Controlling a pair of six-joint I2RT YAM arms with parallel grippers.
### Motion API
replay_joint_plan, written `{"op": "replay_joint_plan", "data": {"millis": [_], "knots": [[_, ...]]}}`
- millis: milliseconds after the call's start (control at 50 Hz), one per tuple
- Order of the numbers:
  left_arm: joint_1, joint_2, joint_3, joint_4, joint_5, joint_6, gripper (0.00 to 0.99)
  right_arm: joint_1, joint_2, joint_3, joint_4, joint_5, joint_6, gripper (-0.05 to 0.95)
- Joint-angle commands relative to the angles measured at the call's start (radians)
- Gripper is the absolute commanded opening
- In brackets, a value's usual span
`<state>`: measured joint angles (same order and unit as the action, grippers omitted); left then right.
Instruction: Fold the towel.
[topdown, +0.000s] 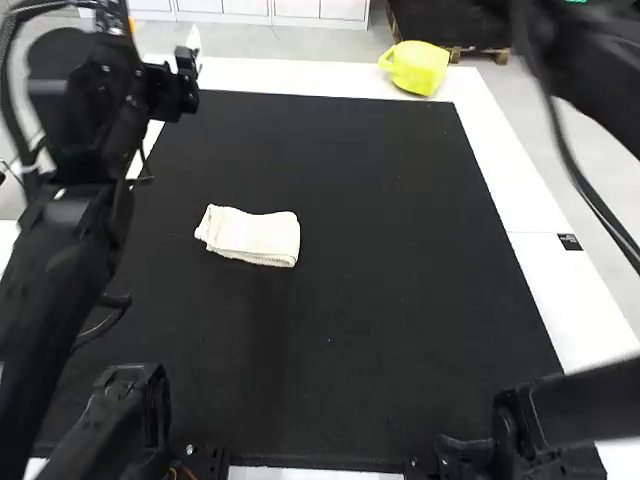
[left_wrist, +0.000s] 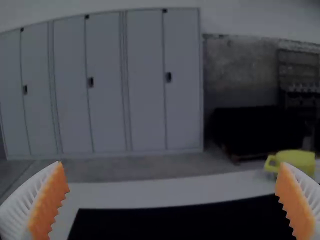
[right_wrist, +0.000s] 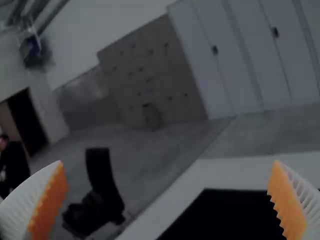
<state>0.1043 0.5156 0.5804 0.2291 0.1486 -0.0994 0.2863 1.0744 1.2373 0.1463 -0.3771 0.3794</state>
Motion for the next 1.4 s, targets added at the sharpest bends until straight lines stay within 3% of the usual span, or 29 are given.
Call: {"op": "replay_joint_plan", "data": {"millis": [0,180,320,500,560,640,720,760,800,880,920,960,1020,1080,1160,1280,1340,1380], "knots": [[-0.009,-0.111,0.035,-0.033,-0.014,-0.008,0.969,-0.093,-0.199,-0.05,-0.011,0.023,-0.016,0.92],[-0.009,-0.301,0.009,-0.086,0.002,-0.006,0.969,-0.194,-0.508,-0.144,-0.12,0.007,-0.016,0.92],[-0.009,-0.442,-0.028,-0.093,-0.004,-0.006,0.969,-0.23,-0.76,-0.272,-0.132,0.009,-0.016,0.92],[-0.009,-0.519,-0.024,-0.169,-0.004,-0.008,0.969,-0.266,-1.044,-0.351,-0.179,0.027,-0.057,0.92],[-0.011,-0.52,-0.011,-0.177,-0.014,-0.005,0.969,-0.277,-1.079,-0.352,-0.195,0.06,-0.116,0.92],[-0.011,-0.52,-0.004,-0.175,-0.067,0.004,0.969,-0.282,-1.068,-0.32,-0.318,0.175,-0.174,0.92],[-0.009,-0.52,-0.017,-0.163,-0.093,0.006,0.969,-0.28,-1.068,-0.355,-0.315,0.302,-0.28,0.92],[-0.011,-0.52,-0.036,-0.148,-0.089,0.029,0.969,-0.277,-1.068,-0.389,-0.295,0.348,-0.359,0.92],[-0.012,-0.52,-0.076,-0.122,-0.087,0.092,0.969,-0.274,-1.068,-0.44,-0.275,0.4,-0.462,0.92],[-0.009,-0.52,-0.169,-0.057,-0.055,0.225,0.969,-0.274,-1.068,-0.562,-0.218,0.564,-0.47,0.92],[-0.005,-0.52,-0.217,-0.024,-0.057,0.213,0.969,-0.274,-1.068,-0.641,-0.165,0.621,-0.501,0.92],[-0.006,-0.52,-0.252,-0.008,-0.058,0.208,0.969,-0.274,-1.068,-0.697,-0.134,0.613,-0.553,0.92],[-0.011,-0.519,-0.31,-0.005,-0.063,0.254,0.969,-0.274,-1.07,-0.788,-0.106,0.555,-0.596,0.92],[-0.006,-0.519,-0.367,0.036,-0.127,0.267,0.969,-0.274,-1.07,-0.877,-0.039,0.527,-0.573,0.92],[-0.009,-0.519,-0.448,0.144,-0.325,0.274,0.969,-0.274,-1.07,-1.016,0.141,0.54,-0.565,0.92],[-0.012,-0.52,-0.542,0.259,-0.564,0.319,0.969,-0.276,-1.07,-1.128,0.2,0.544,-0.568,0.92],[-0.014,-0.519,-0.579,0.299,-0.615,0.316,0.969,-0.276,-1.07,-1.187,0.256,0.586,-0.571,0.92],[-0.014,-0.52,-0.582,0.242,-0.613,0.28,0.969,-0.274,-1.07,-1.22,0.295,0.615,-0.573,0.92]]}}
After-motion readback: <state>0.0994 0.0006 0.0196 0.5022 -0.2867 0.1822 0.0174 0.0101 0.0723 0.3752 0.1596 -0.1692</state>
